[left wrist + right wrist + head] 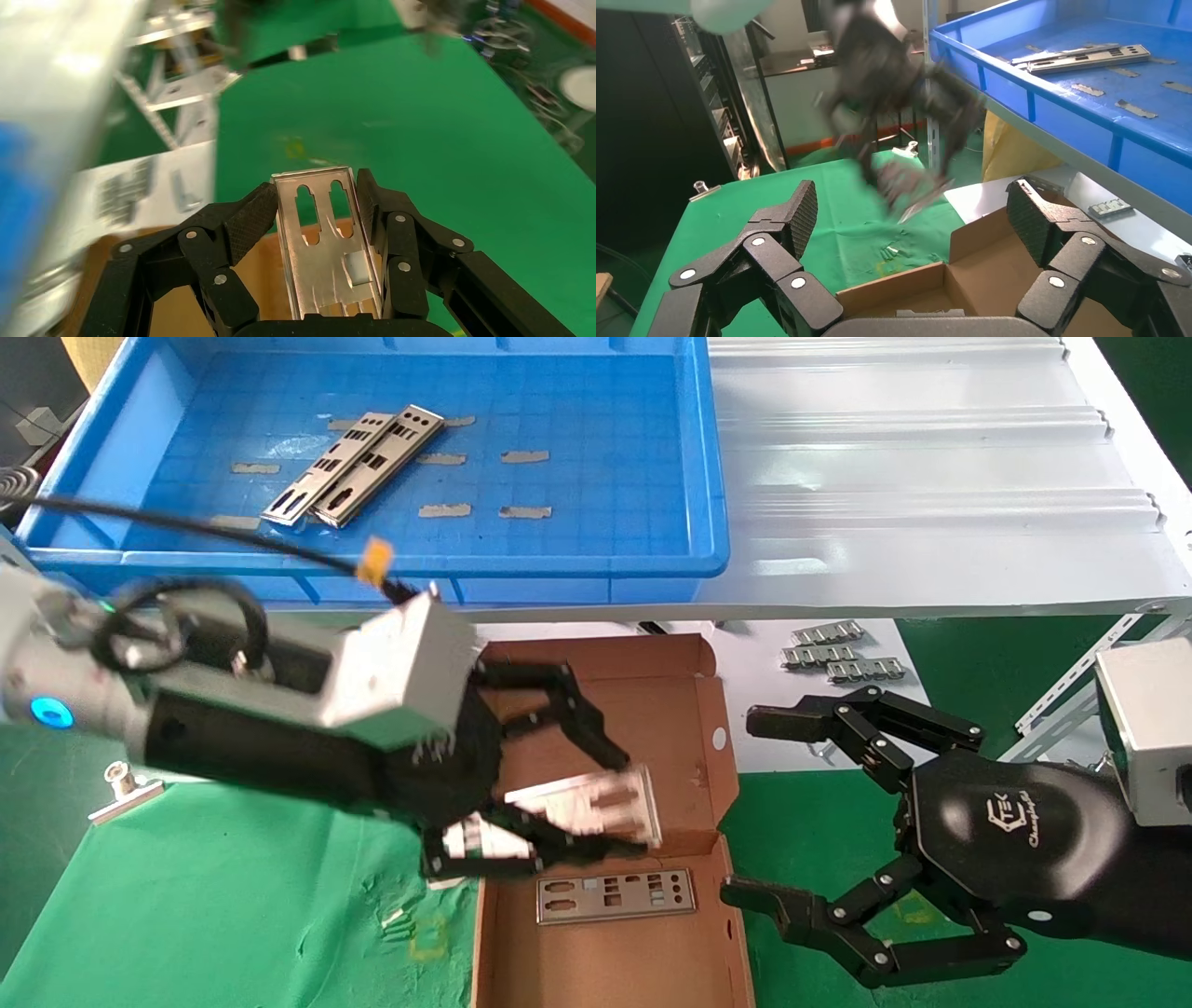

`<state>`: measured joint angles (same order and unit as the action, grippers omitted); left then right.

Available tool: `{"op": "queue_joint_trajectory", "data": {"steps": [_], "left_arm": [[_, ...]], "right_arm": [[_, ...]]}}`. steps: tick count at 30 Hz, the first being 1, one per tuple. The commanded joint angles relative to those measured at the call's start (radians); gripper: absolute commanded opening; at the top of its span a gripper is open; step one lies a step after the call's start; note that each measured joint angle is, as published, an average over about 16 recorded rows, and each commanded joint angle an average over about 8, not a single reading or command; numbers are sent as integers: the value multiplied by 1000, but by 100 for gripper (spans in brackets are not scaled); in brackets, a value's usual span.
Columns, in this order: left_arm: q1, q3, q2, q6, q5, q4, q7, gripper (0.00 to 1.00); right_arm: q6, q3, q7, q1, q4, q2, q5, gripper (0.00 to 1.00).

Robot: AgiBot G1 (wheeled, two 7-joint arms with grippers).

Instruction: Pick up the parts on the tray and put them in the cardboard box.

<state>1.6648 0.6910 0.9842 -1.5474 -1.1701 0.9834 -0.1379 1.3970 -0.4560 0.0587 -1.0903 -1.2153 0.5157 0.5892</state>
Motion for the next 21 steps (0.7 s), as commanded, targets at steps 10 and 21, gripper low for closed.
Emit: {"op": "queue_joint_trajectory", "data": {"steps": [10,21], "left_arm": [[-225,79,108,174,-112,14,251,0],[-227,127,260,301,-228,-207,404,41]], "right_arm": [[0,0,0,0,0,0,0,100],[0,0,0,0,0,0,0,100]]}}
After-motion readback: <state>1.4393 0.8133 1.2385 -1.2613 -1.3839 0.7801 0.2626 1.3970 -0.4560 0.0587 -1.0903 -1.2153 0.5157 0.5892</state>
